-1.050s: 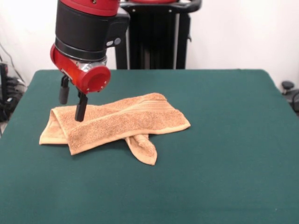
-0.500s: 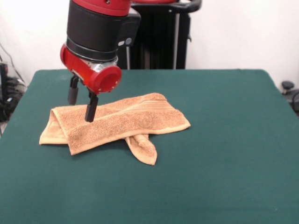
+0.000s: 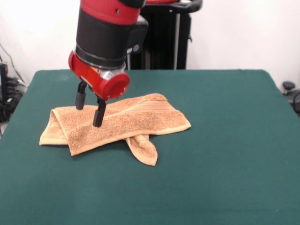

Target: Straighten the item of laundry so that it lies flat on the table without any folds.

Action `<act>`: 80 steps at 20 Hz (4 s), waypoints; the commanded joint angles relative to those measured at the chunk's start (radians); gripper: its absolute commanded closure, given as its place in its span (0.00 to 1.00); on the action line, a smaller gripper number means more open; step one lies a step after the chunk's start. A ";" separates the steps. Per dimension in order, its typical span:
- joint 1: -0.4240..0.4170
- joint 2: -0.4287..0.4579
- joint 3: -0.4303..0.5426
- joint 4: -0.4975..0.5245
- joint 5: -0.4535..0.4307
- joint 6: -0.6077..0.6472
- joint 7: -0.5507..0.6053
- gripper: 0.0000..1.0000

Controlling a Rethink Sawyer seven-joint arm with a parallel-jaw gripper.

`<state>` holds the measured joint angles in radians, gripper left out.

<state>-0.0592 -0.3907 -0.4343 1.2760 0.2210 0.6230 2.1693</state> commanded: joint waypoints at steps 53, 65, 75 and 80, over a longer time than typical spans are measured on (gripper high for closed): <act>-0.082 0.176 0.102 0.115 -0.113 -0.103 0.079 0.00; -0.033 0.208 0.103 0.093 -0.066 -0.117 0.163 0.00; -0.005 0.238 0.117 0.033 -0.013 -0.101 0.214 0.00; -0.004 0.272 0.132 -0.022 0.021 -0.115 0.220 0.00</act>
<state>-0.0966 -0.2228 -0.4330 1.3004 0.1684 0.5120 2.1693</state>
